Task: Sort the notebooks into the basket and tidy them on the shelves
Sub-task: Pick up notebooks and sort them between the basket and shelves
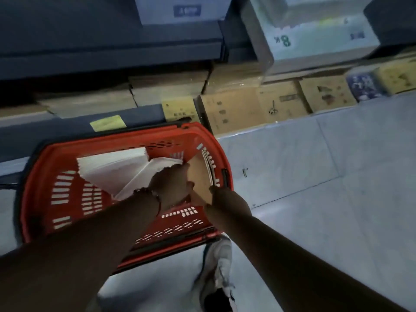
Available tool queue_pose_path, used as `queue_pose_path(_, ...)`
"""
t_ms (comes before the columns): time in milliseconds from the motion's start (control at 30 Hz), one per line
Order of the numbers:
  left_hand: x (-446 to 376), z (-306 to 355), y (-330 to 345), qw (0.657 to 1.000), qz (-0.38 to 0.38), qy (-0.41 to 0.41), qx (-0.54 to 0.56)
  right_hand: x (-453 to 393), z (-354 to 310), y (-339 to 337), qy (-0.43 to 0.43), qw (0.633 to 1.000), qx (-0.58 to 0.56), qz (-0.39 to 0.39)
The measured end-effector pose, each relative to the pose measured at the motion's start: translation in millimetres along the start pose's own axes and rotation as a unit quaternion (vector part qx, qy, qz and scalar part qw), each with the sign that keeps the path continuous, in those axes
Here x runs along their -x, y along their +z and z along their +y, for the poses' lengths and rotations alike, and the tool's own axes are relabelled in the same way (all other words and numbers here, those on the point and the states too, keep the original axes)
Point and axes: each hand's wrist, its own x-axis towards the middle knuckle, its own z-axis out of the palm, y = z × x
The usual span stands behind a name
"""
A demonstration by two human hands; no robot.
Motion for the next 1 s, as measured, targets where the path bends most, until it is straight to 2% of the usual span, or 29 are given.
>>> queue_pose_path(100,-52,13,19,0.993,0.0,-0.058,0.102,-19,8,17,-0.015,1.0,-0.008,-0.005)
queue_pose_path(333,-82,3,45,0.997,0.043,-0.025,0.065,-32,21,29,-0.07,0.997,0.023,0.014)
queue_pose_path(467,-81,-1,49,0.999,0.005,-0.013,0.047,-37,23,22,-0.078,0.997,-0.004,0.017)
queue_pose_path(700,-91,3,51,0.99,0.07,-0.034,0.116,-47,26,20,-0.064,0.997,-0.046,0.012)
queue_pose_path(767,-96,0,47,0.992,0.051,-0.026,0.117,-49,28,21,-0.065,0.997,-0.041,0.016)
queue_pose_path(867,-92,1,48,0.999,-0.015,0.015,0.03,-52,28,23,-0.062,0.997,-0.036,0.027)
queue_pose_path(900,-89,3,51,0.999,-0.014,0.016,0.025,-52,27,23,-0.059,0.997,-0.037,0.031)
queue_pose_path(1000,-82,7,58,0.994,0.054,-0.018,0.093,-53,26,24,-0.056,0.997,-0.037,0.035)
